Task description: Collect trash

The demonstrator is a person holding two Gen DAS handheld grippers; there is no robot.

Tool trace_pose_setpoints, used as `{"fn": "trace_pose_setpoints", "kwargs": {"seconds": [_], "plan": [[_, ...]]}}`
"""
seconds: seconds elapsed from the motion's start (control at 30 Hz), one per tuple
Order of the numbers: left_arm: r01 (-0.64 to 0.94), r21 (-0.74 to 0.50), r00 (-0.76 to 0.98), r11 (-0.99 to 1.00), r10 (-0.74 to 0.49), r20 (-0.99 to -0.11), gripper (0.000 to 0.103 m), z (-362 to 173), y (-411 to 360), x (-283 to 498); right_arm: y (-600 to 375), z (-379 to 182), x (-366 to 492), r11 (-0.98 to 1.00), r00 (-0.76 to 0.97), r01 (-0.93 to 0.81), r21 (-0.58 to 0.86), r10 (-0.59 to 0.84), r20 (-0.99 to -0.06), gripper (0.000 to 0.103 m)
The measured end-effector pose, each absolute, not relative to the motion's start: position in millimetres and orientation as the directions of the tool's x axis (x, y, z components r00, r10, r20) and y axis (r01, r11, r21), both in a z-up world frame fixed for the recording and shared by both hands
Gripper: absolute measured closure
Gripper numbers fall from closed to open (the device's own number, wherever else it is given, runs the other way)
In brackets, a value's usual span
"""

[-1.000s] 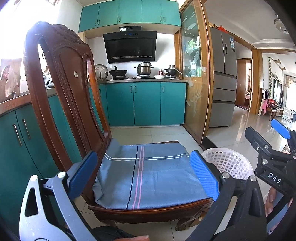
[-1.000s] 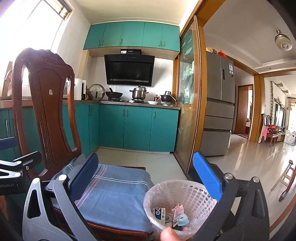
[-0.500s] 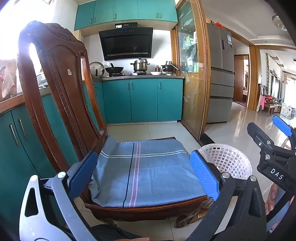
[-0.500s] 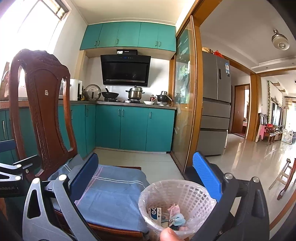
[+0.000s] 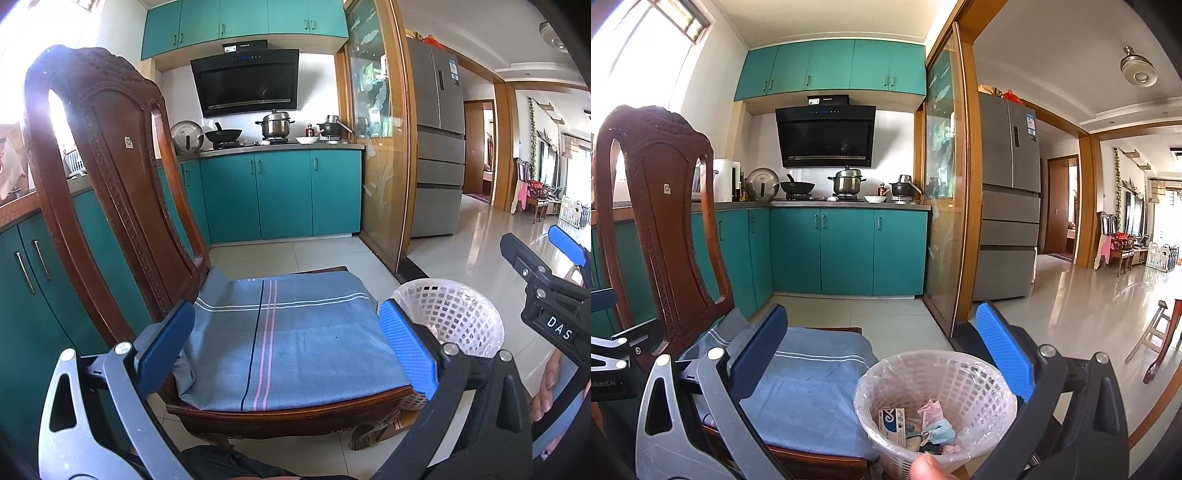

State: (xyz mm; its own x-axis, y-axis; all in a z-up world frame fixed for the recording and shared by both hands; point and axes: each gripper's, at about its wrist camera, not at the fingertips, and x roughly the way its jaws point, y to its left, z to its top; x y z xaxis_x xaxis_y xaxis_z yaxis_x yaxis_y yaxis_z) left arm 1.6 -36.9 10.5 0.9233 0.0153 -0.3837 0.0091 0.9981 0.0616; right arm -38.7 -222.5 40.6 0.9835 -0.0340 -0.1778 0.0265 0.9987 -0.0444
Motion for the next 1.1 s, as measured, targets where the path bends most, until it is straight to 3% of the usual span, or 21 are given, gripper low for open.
{"fn": "trace_pose_setpoints", "kwargs": {"seconds": [1.1], "plan": [[-0.027, 0.104, 0.912, 0.994, 0.067, -0.405, 0.003, 0.5, -40.2, 13.0, -237.0, 21.5, -18.1, 0.998, 0.961, 0.068, -0.007, -0.068, -0.266, 0.003]]}}
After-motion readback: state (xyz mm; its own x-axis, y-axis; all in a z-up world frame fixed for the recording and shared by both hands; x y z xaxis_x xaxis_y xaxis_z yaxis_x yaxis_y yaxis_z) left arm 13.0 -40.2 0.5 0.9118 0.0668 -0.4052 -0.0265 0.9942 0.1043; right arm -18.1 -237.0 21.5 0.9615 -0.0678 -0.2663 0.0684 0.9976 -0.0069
